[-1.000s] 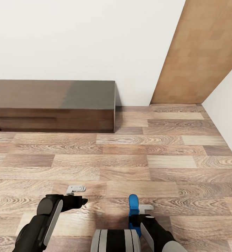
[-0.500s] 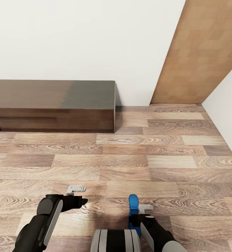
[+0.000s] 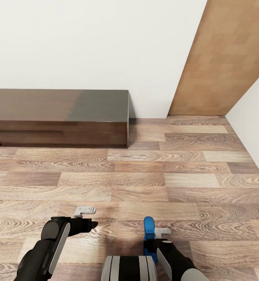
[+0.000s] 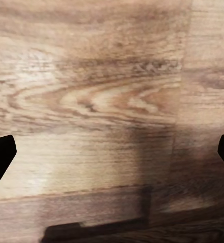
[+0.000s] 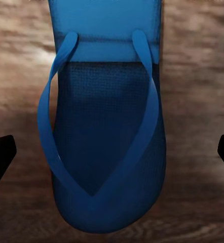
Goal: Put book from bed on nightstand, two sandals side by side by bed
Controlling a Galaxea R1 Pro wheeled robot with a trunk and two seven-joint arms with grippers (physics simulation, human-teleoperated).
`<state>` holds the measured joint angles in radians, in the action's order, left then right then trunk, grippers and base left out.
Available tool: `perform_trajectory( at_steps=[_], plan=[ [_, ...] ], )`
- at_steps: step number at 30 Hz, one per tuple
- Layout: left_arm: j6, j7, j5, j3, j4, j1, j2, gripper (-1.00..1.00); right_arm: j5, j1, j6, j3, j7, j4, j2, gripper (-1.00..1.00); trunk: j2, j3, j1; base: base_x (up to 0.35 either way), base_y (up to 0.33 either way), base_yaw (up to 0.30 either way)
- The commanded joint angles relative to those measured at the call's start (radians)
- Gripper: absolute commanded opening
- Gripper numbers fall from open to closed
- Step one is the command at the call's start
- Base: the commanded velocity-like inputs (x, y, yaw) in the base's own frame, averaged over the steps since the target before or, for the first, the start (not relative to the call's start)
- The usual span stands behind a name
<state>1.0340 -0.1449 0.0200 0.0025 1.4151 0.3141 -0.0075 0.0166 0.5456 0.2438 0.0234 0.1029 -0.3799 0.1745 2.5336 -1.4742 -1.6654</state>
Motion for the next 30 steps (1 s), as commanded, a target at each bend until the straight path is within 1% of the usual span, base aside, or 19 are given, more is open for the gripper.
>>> perform_trajectory(
  at_steps=[1,30],
  plan=[
    [0.004,-0.001,0.002,0.001,0.001,0.0,0.0,1.0,0.002,0.0,0.006,0.003,0.005,-0.002,0.0,1.0,0.0,-0.001,0.0,0.0,0.0,0.0],
    [0.004,-0.001,0.002,0.001,0.001,0.0,0.0,1.0,0.002,0.0,0.006,0.009,0.0,-0.006,0.0,1.0,0.0,-0.001,0.0,0.0,0.0,0.0]
  ],
)
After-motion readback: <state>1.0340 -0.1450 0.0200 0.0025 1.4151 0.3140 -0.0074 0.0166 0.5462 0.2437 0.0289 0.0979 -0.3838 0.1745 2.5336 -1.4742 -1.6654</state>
